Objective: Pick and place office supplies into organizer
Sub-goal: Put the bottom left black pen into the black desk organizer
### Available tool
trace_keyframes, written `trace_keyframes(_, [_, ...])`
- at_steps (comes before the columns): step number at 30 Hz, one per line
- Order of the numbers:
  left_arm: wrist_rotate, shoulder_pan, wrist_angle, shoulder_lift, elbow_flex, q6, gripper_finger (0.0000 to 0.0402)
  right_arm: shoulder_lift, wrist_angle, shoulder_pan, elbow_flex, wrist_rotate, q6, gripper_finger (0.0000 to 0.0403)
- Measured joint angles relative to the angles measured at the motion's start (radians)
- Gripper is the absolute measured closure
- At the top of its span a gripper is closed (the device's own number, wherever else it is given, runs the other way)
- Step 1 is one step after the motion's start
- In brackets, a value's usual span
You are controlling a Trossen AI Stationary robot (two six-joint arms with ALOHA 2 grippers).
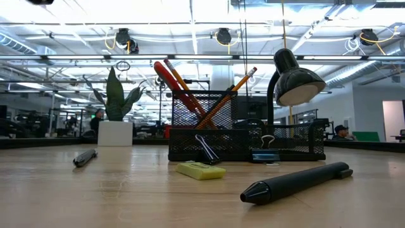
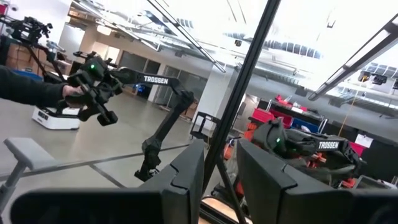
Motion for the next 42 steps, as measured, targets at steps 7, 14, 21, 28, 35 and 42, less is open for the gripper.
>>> trace_keyframes(7, [-0.034, 0.054, 0.281, -0.040, 0.000, 0.389, 0.0355, 0.000, 0.013, 0.000, 0.000, 0.001, -0.003, 0.0314])
trace_keyframes(14, [0.037, 0.134, 0.523, -0.052, 0.000, 0.690, 0.0355, 0.000, 0.015, 0.000, 0.000, 0.001, -0.003, 0.0314])
trace_keyframes(21, [0.109, 0.201, 0.615, -0.051, 0.000, 0.869, 0.0355, 0.000, 0.022, 0.000, 0.000, 0.001, -0.002, 0.0314])
trace_keyframes(28, [0.149, 0.256, 0.624, -0.048, 0.000, 0.926, 0.0355, 0.000, 0.021, 0.000, 0.000, 0.001, -0.007, 0.0314])
trace_keyframes(35, [0.191, 0.313, 0.677, 0.000, 0.000, 1.000, 0.0355, 0.000, 0.023, 0.000, 0.000, 0.001, -0.009, 0.0314])
trace_keyframes(42, [0.252, 0.363, 0.812, 0.075, 0.000, 1.133, 0.0355, 0.000, 0.024, 0.000, 0.000, 0.001, -0.019, 0.0314])
